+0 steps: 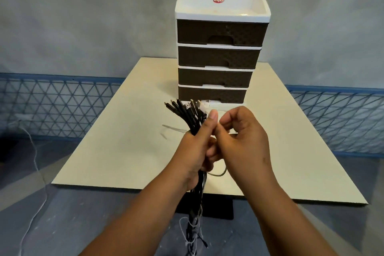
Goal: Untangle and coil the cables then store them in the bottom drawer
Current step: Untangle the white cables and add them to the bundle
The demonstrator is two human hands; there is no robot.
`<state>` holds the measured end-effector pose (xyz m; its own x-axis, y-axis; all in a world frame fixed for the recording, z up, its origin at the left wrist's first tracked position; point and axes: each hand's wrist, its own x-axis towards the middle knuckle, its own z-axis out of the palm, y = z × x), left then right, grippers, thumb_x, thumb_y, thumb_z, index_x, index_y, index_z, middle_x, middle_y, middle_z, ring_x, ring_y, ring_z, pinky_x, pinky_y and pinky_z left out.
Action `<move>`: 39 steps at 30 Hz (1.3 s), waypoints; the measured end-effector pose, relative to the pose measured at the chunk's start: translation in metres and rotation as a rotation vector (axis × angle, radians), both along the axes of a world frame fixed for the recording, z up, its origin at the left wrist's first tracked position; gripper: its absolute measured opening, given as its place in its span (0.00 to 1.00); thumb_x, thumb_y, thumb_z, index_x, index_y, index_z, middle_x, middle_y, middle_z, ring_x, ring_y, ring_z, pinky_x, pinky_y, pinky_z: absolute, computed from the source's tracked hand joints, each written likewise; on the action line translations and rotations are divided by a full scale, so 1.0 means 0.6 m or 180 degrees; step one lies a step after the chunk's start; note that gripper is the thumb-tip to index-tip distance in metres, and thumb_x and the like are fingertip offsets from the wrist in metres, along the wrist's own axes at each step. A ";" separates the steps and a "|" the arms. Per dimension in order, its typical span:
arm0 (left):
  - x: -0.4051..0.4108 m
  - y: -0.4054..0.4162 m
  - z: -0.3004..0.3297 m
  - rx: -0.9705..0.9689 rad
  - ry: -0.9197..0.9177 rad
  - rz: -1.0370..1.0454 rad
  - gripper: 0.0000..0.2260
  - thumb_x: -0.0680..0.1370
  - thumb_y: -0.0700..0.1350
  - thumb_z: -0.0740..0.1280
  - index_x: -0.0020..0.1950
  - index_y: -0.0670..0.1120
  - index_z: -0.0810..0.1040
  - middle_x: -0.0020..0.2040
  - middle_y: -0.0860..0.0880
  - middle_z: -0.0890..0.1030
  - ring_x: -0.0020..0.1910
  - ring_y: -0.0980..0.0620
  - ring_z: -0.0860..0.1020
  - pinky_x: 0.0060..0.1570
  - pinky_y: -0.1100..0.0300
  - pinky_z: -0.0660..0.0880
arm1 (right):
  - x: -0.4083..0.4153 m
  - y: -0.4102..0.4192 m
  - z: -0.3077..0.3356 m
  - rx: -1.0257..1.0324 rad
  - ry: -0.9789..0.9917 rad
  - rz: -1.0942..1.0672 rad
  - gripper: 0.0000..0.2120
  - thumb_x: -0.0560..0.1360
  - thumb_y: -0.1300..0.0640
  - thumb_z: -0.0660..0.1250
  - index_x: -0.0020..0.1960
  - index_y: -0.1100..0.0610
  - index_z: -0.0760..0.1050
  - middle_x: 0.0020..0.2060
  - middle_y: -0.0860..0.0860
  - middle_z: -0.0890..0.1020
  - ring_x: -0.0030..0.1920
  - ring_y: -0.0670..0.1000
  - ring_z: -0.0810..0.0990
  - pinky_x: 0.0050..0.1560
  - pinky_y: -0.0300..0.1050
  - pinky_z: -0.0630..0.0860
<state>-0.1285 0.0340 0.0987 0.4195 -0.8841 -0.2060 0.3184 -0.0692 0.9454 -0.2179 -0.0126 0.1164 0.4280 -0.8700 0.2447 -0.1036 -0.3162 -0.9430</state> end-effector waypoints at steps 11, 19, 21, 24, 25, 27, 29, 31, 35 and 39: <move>-0.026 0.034 -0.010 -0.0692 0.0535 0.0881 0.15 0.80 0.53 0.62 0.39 0.47 0.79 0.26 0.52 0.57 0.20 0.57 0.56 0.23 0.63 0.52 | -0.103 0.063 -0.100 -0.0536 0.0748 0.0372 0.05 0.79 0.50 0.64 0.44 0.47 0.70 0.32 0.48 0.79 0.32 0.46 0.77 0.33 0.41 0.72; -0.043 0.064 -0.004 -0.0908 0.0601 0.0645 0.17 0.72 0.61 0.67 0.35 0.48 0.73 0.38 0.49 0.66 0.20 0.57 0.60 0.22 0.66 0.58 | -0.111 0.113 -0.090 -0.0601 0.0237 0.1291 0.05 0.80 0.48 0.61 0.45 0.45 0.72 0.29 0.49 0.76 0.29 0.51 0.77 0.32 0.55 0.76; -0.048 0.070 0.001 -0.1034 0.0708 0.0417 0.17 0.75 0.58 0.67 0.35 0.47 0.71 0.40 0.50 0.69 0.20 0.58 0.60 0.22 0.66 0.57 | -0.109 0.120 -0.097 -0.0528 0.0163 0.1325 0.06 0.80 0.48 0.62 0.44 0.46 0.72 0.29 0.51 0.77 0.28 0.53 0.76 0.32 0.57 0.75; -0.053 0.077 0.013 -0.1182 0.0830 0.0354 0.16 0.78 0.53 0.64 0.33 0.48 0.69 0.40 0.52 0.70 0.20 0.59 0.59 0.21 0.67 0.59 | -0.113 0.123 -0.107 -0.0315 -0.0020 0.1157 0.12 0.76 0.41 0.62 0.41 0.48 0.71 0.28 0.55 0.76 0.28 0.59 0.76 0.30 0.59 0.75; -0.052 0.079 0.017 -0.1214 0.0852 0.0406 0.16 0.79 0.53 0.62 0.33 0.48 0.68 0.39 0.52 0.70 0.20 0.59 0.58 0.22 0.67 0.59 | -0.116 0.120 -0.112 -0.0236 -0.0066 0.1113 0.15 0.76 0.39 0.62 0.39 0.50 0.70 0.27 0.56 0.76 0.28 0.60 0.75 0.30 0.59 0.74; -0.046 0.082 0.025 -0.1262 0.0878 0.0523 0.18 0.81 0.52 0.60 0.32 0.49 0.67 0.37 0.52 0.71 0.23 0.58 0.59 0.24 0.66 0.62 | -0.123 0.106 -0.131 -0.0166 -0.0121 0.1051 0.20 0.76 0.37 0.61 0.37 0.53 0.68 0.26 0.55 0.74 0.27 0.58 0.74 0.31 0.58 0.74; -0.037 0.086 0.033 -0.1371 0.0931 0.0620 0.19 0.82 0.53 0.59 0.32 0.49 0.66 0.35 0.51 0.70 0.26 0.57 0.61 0.29 0.65 0.63 | -0.135 0.088 -0.167 -0.0177 -0.0096 0.1031 0.24 0.77 0.35 0.59 0.36 0.55 0.67 0.27 0.56 0.74 0.29 0.56 0.73 0.34 0.56 0.72; -0.026 0.090 0.042 -0.1503 0.1063 0.0722 0.19 0.82 0.53 0.58 0.33 0.49 0.65 0.34 0.52 0.69 0.31 0.56 0.68 0.34 0.63 0.66 | -0.151 0.073 -0.214 0.0081 -0.0047 0.1148 0.27 0.76 0.32 0.56 0.36 0.55 0.70 0.30 0.57 0.74 0.32 0.55 0.74 0.37 0.54 0.72; -0.020 0.099 0.056 -0.1632 0.1272 0.0790 0.19 0.83 0.54 0.58 0.33 0.49 0.65 0.30 0.53 0.69 0.43 0.53 0.81 0.45 0.59 0.76 | -0.179 0.065 -0.293 0.0392 0.0312 0.1419 0.26 0.78 0.36 0.52 0.41 0.54 0.77 0.35 0.54 0.80 0.40 0.52 0.80 0.48 0.51 0.75; -0.033 0.101 0.054 -0.1531 0.1287 0.0552 0.20 0.83 0.55 0.56 0.33 0.49 0.63 0.26 0.54 0.61 0.22 0.59 0.62 0.24 0.68 0.61 | -0.177 0.064 -0.303 0.0280 0.0663 0.1656 0.21 0.79 0.40 0.55 0.45 0.55 0.77 0.39 0.49 0.82 0.44 0.48 0.81 0.49 0.43 0.76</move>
